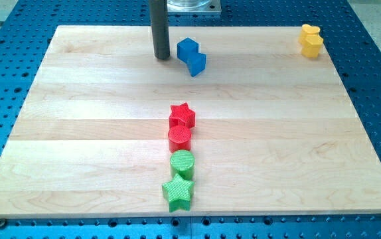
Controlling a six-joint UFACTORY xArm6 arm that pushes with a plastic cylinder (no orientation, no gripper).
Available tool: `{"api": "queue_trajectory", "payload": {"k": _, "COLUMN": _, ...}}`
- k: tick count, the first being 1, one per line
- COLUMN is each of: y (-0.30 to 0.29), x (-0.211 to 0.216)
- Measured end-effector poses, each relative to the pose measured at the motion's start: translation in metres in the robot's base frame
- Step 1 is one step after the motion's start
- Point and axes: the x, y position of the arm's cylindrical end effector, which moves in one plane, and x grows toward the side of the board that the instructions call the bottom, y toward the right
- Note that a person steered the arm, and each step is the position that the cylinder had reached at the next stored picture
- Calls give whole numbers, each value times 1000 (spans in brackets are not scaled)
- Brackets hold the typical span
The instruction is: Move the yellow heart to the top right of the blue cube
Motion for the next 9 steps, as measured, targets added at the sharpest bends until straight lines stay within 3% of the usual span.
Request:
{"api": "queue_trajectory", "payload": {"k": 3, "y": 30, "x": -2}}
{"api": "queue_trajectory", "payload": {"k": 5, "y": 34, "x": -36}}
{"api": "queue_trajectory", "payload": {"k": 6, "y": 68, "x": -47}}
{"api": "queue_trajectory", "payload": {"k": 8, "y": 209, "x": -93}}
{"api": "queue_trajectory", "payload": {"k": 9, "y": 209, "x": -93}}
